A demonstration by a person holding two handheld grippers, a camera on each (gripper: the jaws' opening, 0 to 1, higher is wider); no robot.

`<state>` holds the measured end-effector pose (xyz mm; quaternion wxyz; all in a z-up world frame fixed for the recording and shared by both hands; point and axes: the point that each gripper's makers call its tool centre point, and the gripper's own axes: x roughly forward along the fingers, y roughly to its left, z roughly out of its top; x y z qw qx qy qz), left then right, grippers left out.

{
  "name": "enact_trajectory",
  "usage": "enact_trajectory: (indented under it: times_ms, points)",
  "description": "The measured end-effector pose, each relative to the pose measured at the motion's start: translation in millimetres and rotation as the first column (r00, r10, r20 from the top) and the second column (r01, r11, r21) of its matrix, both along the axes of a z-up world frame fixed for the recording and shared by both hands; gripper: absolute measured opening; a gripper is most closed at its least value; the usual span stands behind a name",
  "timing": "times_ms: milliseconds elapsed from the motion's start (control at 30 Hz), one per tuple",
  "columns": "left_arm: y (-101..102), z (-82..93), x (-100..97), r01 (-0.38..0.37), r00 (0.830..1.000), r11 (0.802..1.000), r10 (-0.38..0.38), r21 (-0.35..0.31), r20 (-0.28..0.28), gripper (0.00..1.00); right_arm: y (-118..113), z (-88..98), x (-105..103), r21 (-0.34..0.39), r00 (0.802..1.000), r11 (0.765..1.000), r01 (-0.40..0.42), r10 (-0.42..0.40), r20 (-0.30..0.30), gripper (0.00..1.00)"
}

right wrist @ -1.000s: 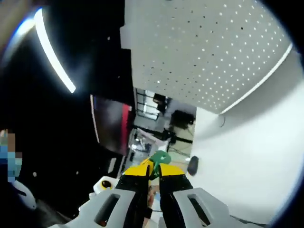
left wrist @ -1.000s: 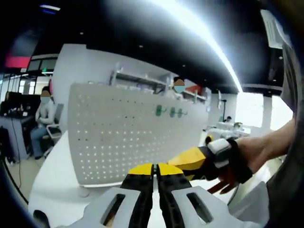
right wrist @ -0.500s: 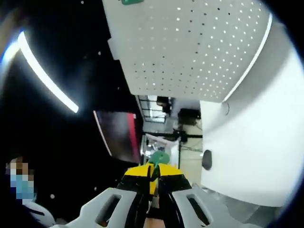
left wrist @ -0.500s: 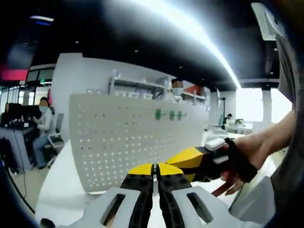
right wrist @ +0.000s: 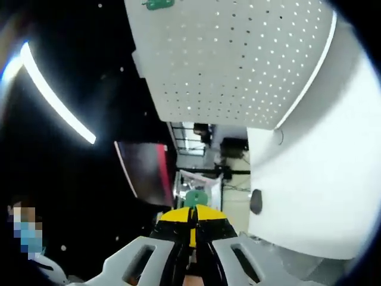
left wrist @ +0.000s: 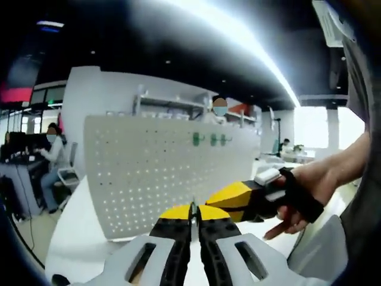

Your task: Insert the hook assembly into the mounting plate slot until the hook locks in place.

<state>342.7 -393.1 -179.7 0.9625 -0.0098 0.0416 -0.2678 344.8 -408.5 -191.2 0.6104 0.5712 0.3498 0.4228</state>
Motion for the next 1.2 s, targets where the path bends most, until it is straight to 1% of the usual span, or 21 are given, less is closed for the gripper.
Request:
enact_trajectory:
  times_ms: [33, 167, 267, 300, 400, 433, 500, 567, 600, 667, 733, 800, 833, 900, 933, 1000, 1033, 1067, 1133, 1200]
  points:
    - [-0.5, 0.2, 0.3, 0.002, 1.000, 1.000, -0.002, 0.004, -0.003, 0.03, -0.3, -0.6, 0.4, 0.003, 1.000, 1.000, 0.000, 0.000, -0.008, 0.00]
    - [-0.2, -1.2, 0.2, 0.010, 1.000, 1.000, -0.010, 0.025, -0.018, 0.04, 0.5, -2.2, 0.5, -0.008, 1.000, 1.000, -0.004, 0.004, -0.006, 0.00]
    - [0.8, -0.6, -0.7, 0.005, 1.000, 1.000, -0.004, 0.024, -0.019, 0.04, 2.1, 0.8, -1.0, -0.036, 1.000, 0.999, -0.010, 0.011, 0.028, 0.00]
    - [1.4, -0.4, -0.9, 0.002, 1.000, 1.000, -0.001, 0.021, -0.019, 0.04, 2.3, 0.5, -0.4, -0.066, 0.998, 0.998, -0.011, 0.015, 0.066, 0.00]
    - [2.5, -2.6, -2.1, 0.001, 0.999, 1.000, 0.000, 0.019, -0.034, 0.03, 2.1, 0.0, 1.6, -0.147, 0.989, 0.989, -0.005, 0.027, 0.147, 0.00]
    - [2.9, -2.5, -2.3, 0.001, 0.999, 1.000, 0.000, 0.013, -0.037, 0.04, 1.9, 1.0, 2.5, -0.157, 0.986, 0.988, 0.001, 0.025, 0.163, 0.00]
    - [4.1, -2.4, -2.6, 0.004, 0.998, 1.000, -0.005, -0.010, -0.056, 0.04, 0.3, 4.0, 3.0, -0.157, 0.985, 0.988, 0.006, 0.022, 0.170, 0.00]
    - [2.6, -2.3, -3.3, 0.010, 0.998, 1.000, -0.011, -0.019, -0.068, 0.04, -2.4, 1.6, 4.0, -0.190, 0.978, 0.982, 0.015, 0.025, 0.206, 0.00]
    - [1.4, -3.7, -3.5, 0.014, 0.997, 1.000, -0.015, -0.015, -0.076, 0.04, -4.3, -0.3, 5.8, -0.224, 0.969, 0.974, 0.030, 0.027, 0.245, 0.00]
    - [0.1, -6.3, -3.8, 0.020, 0.997, 1.000, -0.020, -0.004, -0.080, 0.06, -4.8, -0.3, 2.3, -0.264, 0.958, 0.964, 0.024, 0.053, 0.281, 0.00]
    - [-1.6, -9.4, -4.4, 0.022, 0.994, 0.999, -0.024, -0.024, -0.105, 0.12, -5.3, 4.5, 4.2, -0.279, 0.942, 0.959, 0.040, 0.056, 0.330, 0.00]
    - [-2.6, -9.0, -4.5, 0.021, 0.994, 0.999, -0.026, -0.046, -0.110, 0.19, -6.4, 3.6, 6.2, -0.342, 0.914, 0.938, 0.055, 0.091, 0.396, 0.00]
    - [-3.6, -8.0, -4.9, 0.024, 0.994, 0.998, -0.029, -0.051, -0.109, 0.22, -6.3, 5.7, 6.3, -0.378, 0.885, 0.923, 0.077, 0.111, 0.452, 0.00]
    - [-5.0, -9.0, -5.6, 0.032, 0.992, 0.998, -0.040, -0.061, -0.120, 0.26, -6.2, 6.0, 5.1, -0.423, 0.854, 0.901, 0.098, 0.143, 0.501, 0.00]
    - [-5.9, -10.1, -6.5, 0.038, 0.990, 0.997, -0.046, -0.062, -0.132, 0.29, -6.0, 5.1, 3.0, -0.462, 0.823, 0.880, 0.112, 0.178, 0.539, 0.00]
    - [-7.0, -12.8, -7.7, 0.043, 0.987, 0.997, -0.054, -0.071, -0.153, 0.36, -7.4, 0.7, 3.4, -0.520, 0.770, 0.840, 0.151, 0.230, 0.595, 0.00]
    - [-7.1, -13.1, -8.0, 0.043, 0.986, 0.996, -0.054, -0.073, -0.155, 0.39, -8.3, 0.2, 3.7, -0.532, 0.752, 0.829, 0.169, 0.240, 0.613, 0.00]
    - [-7.9, -13.8, -8.8, 0.046, 0.985, 0.996, -0.058, -0.078, -0.162, 0.42, -9.3, -0.4, 3.5, -0.547, 0.727, 0.815, 0.193, 0.256, 0.638, 0.00]
    - [-11.1, -15.4, -11.5, 0.059, 0.982, 0.995, -0.073, -0.086, -0.176, 0.49, -12.2, -6.5, 3.0, -0.591, 0.698, 0.780, 0.208, 0.304, 0.648, 0.00]
    - [-13.7, -16.7, -13.5, 0.069, 0.980, 0.994, -0.083, -0.081, -0.179, 0.55, -15.0, -8.9, 4.1, -0.618, 0.654, 0.748, 0.243, 0.344, 0.674, 0.00]
